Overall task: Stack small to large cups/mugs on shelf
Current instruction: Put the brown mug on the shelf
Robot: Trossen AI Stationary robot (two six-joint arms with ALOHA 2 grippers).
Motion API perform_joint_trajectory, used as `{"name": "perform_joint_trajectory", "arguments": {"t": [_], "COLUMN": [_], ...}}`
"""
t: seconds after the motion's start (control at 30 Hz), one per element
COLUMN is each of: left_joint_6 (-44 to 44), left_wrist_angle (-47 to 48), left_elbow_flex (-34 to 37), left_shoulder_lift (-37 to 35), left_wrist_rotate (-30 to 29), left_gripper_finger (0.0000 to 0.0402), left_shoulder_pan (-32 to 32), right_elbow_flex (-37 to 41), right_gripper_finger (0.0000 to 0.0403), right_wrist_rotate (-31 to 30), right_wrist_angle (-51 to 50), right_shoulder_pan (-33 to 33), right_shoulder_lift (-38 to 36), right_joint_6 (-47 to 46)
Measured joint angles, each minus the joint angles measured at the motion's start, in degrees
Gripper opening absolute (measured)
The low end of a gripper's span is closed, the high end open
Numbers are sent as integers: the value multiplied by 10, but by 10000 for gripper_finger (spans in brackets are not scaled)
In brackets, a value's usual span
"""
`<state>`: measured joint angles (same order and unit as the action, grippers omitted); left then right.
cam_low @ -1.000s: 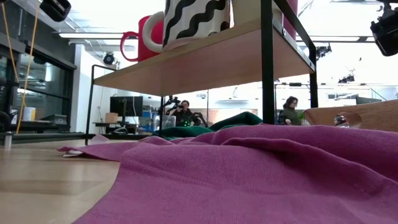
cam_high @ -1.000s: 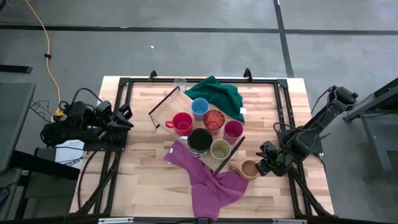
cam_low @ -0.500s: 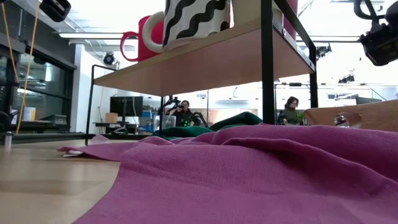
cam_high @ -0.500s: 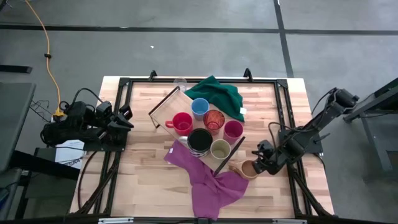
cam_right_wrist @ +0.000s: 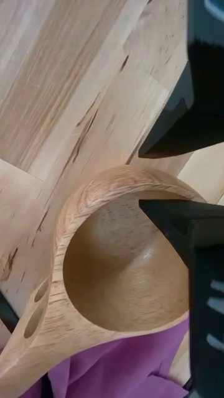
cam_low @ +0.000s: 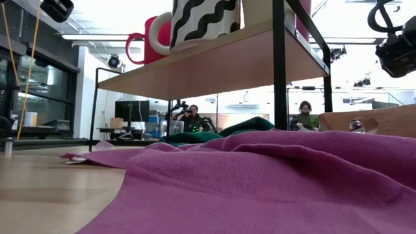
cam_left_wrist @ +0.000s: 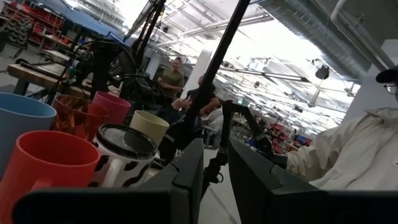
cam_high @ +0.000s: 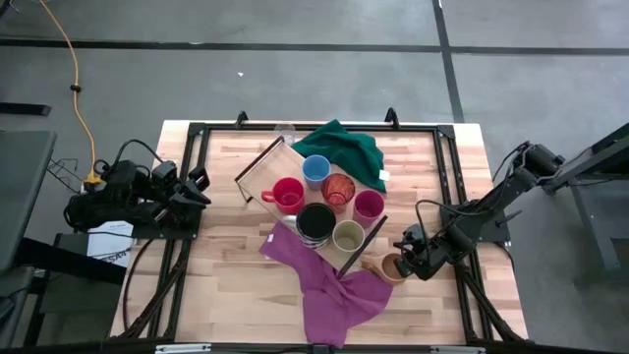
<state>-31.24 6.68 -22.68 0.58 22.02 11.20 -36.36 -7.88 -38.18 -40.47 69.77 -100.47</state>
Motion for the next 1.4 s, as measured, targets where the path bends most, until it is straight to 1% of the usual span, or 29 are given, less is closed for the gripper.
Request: {"name": "perform_joint_trajectory", "arguments": {"t": [0.27,0.43,0.73,0.83,0.97,1.03,1.1,1.2,1.3,1.4], "left_joint_6": [4,5,8,8,9,9,12,17,19,19], "left_wrist_angle": [9,10,10,11,13,13,13,13,13,13], "left_elbow_flex": [0,0,0,0,0,0,0,0,0,0], "left_shoulder_lift": [0,0,0,0,0,0,0,-1,-1,-1], "left_wrist_rotate": [4,5,7,10,10,13,14,14,14,14], "left_gripper_finger": [65,65,65,65,65,65,65,65,65,65], "left_shoulder_pan": [0,0,0,0,0,0,0,0,0,0], "right_elbow_flex": [0,0,-5,-41,-103,-127,-144,-156,-157,-157], "right_gripper_finger": [45,11,3,3,2,1,1,1,1,0], "right_wrist_rotate": [1,12,14,13,25,27,13,-57,-111,-114], "right_wrist_angle": [-3,-7,-26,-89,-246,-296,-332,-341,-346,-345], "right_shoulder_pan": [0,0,-2,-7,-30,-46,-62,-81,-87,-87], "right_shoulder_lift": [1,1,-13,-26,-40,-48,-58,-73,-81,-83], "right_joint_6": [-2,-2,-8,4,-2,-19,-44,-94,-126,-128]}}
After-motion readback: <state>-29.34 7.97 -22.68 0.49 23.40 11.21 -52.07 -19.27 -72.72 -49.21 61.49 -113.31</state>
